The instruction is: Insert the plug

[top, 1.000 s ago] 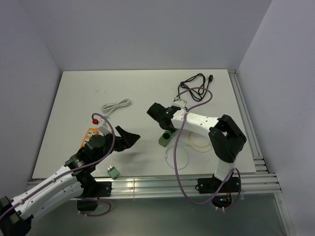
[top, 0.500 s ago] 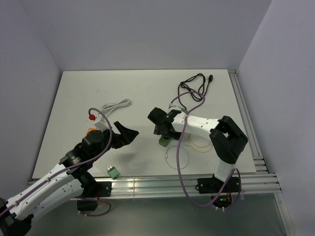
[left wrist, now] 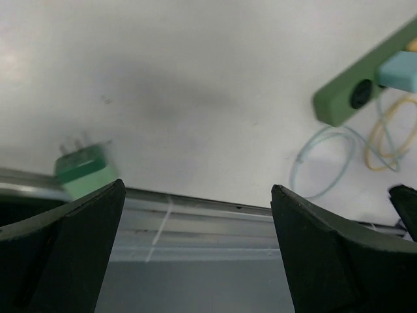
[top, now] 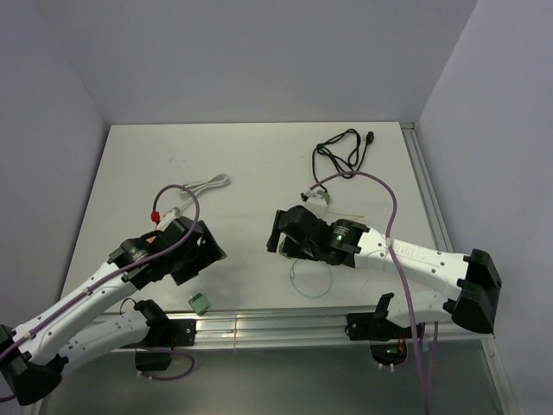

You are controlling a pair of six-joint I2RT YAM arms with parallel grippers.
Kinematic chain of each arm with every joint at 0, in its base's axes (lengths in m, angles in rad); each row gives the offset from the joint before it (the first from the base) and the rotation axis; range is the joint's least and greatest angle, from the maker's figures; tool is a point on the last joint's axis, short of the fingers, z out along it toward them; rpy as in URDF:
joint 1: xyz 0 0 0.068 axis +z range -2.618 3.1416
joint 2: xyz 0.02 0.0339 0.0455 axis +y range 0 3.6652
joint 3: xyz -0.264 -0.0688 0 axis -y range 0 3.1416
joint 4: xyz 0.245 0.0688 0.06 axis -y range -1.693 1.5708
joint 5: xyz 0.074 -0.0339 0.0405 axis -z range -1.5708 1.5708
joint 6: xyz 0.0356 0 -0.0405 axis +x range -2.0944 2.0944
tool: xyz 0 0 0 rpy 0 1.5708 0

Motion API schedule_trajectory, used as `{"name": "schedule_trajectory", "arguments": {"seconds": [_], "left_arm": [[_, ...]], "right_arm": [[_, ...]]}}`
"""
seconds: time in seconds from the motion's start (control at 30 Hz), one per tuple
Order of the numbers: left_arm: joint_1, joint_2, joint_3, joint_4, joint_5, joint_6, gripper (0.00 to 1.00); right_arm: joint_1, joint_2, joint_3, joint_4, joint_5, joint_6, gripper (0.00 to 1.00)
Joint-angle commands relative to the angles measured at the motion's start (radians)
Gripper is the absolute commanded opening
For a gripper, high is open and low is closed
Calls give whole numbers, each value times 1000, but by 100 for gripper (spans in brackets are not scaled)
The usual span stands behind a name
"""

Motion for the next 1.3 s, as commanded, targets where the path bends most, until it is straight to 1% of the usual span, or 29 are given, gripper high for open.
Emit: {"name": "schedule_trajectory", "arguments": {"seconds": [0.0, 0.03, 0.1, 0.23, 0.37, 0.4, 0.5, 0.7, 0.77, 0.9, 1.03, 1.17, 1.27], "left_arm": [[0, -17, 28, -259, -29, -214, 99], [-1, -21, 21, -323, -46, -257, 99], [-1, -25, 13, -351, -62, -329, 100], [-1, 14, -13, -362, -63, -368, 99], [-1, 83, -88, -324, -13, -389, 99], [0, 89, -128, -307, -8, -388, 100], [0, 107, -182, -250, 15, -391, 99], [-1, 141, -194, -213, 7, -394, 94], [-1, 149, -194, -198, 6, -393, 90], [-1, 158, -194, -198, 12, -391, 77], [-1, 182, -187, -201, 13, -380, 78], [-1, 274, -165, -201, 18, -342, 78], [-1, 313, -153, -195, 18, -327, 77]], "right_arm": [[14, -74, -79, 56, 2, 35, 92], [17, -88, -91, 60, 4, 45, 92], [22, -122, -121, 75, 5, 52, 91], [42, -161, -150, 80, 14, 58, 91], [48, -203, -177, 75, 24, 67, 90], [48, -212, -180, 75, 25, 70, 90], [52, -246, -206, 83, 30, 81, 90], [57, -298, -249, 76, 39, 105, 89], [59, -312, -260, 76, 39, 108, 89], [59, -318, -262, 73, 41, 116, 89], [62, -310, -251, 75, 44, 114, 89], [63, -295, -240, 80, 47, 108, 89], [65, -286, -240, 78, 50, 110, 89]]}}
